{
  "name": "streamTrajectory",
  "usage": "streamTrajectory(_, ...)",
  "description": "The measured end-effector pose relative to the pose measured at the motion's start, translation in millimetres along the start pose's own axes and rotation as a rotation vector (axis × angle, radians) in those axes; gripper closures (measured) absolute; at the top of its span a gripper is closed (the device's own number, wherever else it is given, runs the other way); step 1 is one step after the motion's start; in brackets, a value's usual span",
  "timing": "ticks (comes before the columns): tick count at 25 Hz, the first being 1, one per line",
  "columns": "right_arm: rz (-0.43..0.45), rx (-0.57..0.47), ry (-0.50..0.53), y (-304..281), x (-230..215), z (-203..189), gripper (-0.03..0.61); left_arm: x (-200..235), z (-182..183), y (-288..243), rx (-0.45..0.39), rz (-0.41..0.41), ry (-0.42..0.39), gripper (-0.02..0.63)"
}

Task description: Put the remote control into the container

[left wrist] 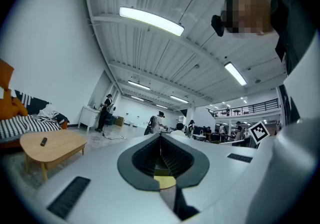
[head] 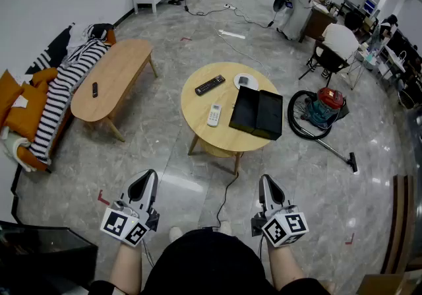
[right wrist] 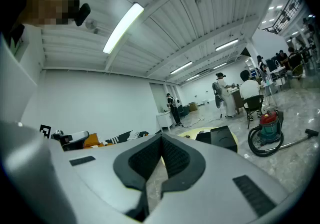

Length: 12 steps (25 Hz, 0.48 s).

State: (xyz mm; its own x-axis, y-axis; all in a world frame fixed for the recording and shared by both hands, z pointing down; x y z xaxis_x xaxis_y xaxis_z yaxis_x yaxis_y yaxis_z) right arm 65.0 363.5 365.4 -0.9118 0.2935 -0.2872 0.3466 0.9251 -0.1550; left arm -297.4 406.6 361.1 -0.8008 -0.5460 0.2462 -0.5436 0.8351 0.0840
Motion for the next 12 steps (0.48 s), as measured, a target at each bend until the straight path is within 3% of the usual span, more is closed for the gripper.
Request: streamTrajectory(12,-0.016,0.02,0.037,-11.5,26.7,-6.2,0.572,17.2,7.5,7.5,-0.008,-0.029,-0.022,0.606)
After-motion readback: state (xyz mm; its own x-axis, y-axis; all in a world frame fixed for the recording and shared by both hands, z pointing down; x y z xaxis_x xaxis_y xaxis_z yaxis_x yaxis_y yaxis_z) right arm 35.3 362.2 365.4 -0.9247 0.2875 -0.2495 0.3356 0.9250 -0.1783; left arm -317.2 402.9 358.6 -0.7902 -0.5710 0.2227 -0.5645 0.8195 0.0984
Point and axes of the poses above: the fingertips, and each gripper's own axes: y backward along the fingers, x to its left, z out of its top, the point moved 7 cm from there along y, backward along the fingers, and after that the axes turned 8 degrees about -z, right-handed, at the moved point
